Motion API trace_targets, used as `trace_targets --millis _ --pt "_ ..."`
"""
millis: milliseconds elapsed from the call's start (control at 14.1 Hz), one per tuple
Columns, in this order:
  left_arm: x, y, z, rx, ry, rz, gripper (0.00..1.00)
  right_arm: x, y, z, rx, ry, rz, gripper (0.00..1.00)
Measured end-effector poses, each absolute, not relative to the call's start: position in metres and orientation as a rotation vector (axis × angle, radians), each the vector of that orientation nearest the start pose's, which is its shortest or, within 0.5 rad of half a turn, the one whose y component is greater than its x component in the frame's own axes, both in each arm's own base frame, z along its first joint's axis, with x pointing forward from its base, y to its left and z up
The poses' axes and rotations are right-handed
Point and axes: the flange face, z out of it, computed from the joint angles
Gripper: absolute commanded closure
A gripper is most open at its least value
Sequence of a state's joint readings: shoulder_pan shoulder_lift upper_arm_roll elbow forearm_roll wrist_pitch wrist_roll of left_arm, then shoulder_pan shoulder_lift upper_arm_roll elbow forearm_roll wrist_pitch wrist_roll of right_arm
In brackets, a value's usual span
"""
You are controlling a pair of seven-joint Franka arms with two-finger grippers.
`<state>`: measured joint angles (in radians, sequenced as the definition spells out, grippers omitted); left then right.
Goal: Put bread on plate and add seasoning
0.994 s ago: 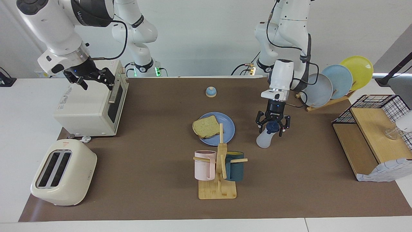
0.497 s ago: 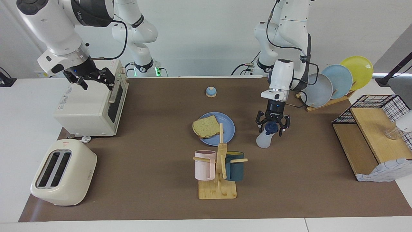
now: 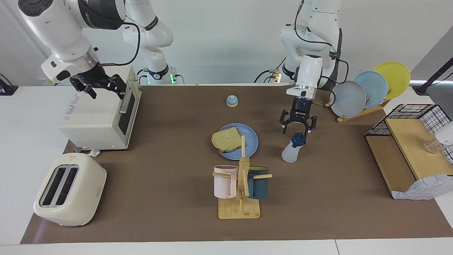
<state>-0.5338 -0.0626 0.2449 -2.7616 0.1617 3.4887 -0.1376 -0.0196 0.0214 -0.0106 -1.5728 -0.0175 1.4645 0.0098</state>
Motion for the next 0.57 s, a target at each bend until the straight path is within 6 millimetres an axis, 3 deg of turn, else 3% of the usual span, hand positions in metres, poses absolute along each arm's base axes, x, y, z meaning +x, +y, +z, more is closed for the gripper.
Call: trace_targets --millis 426,568 --pt "0.378 -0.219 0.328 -3.140 0.619 -1.208 0.00 0.548 -0.019 0.603 -3.151 0.064 0.205 0.00" --pt "0.373 -0.235 0.330 -3.167 0.629 -1.182 0.00 0.548 -0.019 0.603 -3.151 0.064 0.205 0.00"
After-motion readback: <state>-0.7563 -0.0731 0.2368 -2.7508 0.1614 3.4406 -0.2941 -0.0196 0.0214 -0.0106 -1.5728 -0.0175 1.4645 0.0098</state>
